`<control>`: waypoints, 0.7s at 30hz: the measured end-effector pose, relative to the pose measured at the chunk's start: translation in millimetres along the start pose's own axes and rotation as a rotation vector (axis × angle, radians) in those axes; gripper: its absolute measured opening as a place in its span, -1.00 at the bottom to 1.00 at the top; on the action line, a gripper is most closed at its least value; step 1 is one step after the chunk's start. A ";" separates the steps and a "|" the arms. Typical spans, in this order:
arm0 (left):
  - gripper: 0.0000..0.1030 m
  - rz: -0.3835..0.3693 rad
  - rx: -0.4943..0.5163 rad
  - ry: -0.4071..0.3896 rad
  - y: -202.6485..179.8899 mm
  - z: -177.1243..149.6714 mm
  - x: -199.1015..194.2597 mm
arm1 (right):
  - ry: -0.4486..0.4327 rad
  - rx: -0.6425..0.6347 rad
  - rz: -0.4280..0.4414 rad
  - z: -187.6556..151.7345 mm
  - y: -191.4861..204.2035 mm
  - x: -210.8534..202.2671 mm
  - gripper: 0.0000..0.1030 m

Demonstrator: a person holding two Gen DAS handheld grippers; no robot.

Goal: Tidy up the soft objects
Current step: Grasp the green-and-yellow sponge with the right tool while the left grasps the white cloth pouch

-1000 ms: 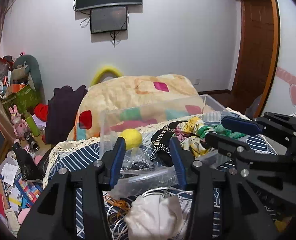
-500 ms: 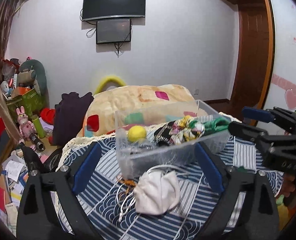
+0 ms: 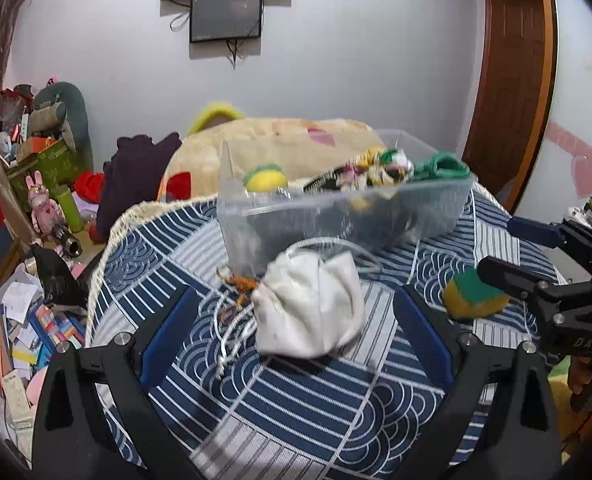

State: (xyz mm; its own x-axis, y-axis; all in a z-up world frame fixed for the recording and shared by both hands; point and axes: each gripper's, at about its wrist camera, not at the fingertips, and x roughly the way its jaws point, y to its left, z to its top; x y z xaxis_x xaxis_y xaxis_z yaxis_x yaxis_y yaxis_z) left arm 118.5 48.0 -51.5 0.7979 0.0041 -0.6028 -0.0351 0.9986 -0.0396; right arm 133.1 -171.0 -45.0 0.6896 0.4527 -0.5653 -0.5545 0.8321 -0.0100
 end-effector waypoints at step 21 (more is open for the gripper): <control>0.81 -0.045 -0.039 0.131 1.7 -14.6 56.1 | 0.097 0.055 -0.019 -38.4 -8.9 14.9 0.24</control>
State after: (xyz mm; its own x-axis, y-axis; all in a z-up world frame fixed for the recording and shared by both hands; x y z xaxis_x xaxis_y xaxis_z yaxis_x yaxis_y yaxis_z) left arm 154.5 49.1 -97.0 0.7141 -0.0497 -0.6983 -0.0269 0.9948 -0.0983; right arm 130.4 -183.9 -85.0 0.6498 0.4062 -0.6424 -0.5140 0.8575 0.0224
